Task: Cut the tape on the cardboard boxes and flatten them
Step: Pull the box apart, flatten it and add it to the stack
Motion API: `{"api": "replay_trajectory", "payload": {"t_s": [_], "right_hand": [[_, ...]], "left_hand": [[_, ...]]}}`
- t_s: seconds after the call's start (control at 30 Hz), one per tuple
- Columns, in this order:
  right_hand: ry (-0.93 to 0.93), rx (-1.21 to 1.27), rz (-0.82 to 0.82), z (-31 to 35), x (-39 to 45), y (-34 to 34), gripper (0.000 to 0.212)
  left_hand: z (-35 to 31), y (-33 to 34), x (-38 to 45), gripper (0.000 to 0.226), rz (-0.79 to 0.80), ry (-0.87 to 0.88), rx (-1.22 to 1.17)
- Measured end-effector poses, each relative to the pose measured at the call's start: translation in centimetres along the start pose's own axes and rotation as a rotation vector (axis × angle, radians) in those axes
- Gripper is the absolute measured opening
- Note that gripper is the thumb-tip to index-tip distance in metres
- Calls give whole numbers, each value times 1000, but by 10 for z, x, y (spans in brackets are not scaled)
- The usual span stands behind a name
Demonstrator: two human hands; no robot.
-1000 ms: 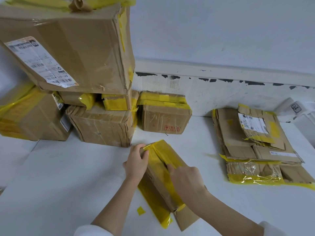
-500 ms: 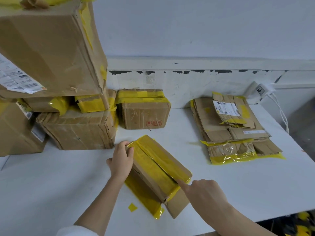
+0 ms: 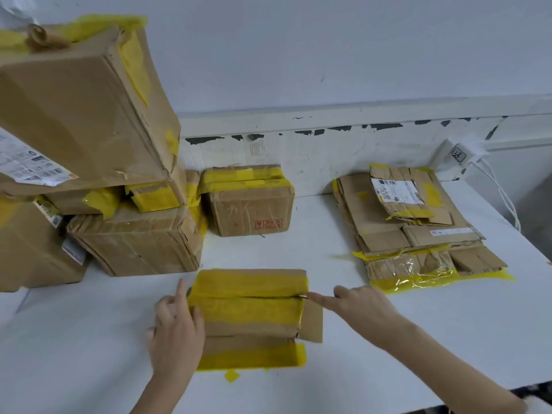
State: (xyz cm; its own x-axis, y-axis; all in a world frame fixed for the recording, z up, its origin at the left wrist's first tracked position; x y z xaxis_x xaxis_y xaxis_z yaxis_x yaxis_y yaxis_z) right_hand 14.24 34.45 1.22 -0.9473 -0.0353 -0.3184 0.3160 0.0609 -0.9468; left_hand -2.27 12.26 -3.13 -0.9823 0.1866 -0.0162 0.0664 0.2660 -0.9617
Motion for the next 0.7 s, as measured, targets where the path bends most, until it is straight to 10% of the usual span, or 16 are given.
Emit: {"api": "replay_trajectory", "payload": {"t_s": [0.3,0.43,0.7], "right_hand": [[-116,101,-58,-31,30,24,92],[-99,312,-162,-36,25,46,88],[364,1081,-508,-70,37,64,29]], "left_hand": [[-78,21,17,52,228,567,192],[-82,26,9,80,198,534,301],[-73,17,-2,67,143,134,263]]}}
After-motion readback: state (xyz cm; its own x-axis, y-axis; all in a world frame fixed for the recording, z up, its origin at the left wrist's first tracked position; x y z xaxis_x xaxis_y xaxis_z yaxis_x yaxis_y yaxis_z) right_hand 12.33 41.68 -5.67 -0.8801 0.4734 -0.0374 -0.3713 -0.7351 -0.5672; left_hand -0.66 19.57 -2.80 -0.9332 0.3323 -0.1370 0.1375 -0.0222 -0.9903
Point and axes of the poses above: each hand's wrist, its own x-axis towards the middle knuckle, its own y-axis out of the palm, z = x × y, the point moved 8 cm from there along x, towards the middle knuckle, and after that the axes turned 10 degrees about -y, right-handed, at the moved point
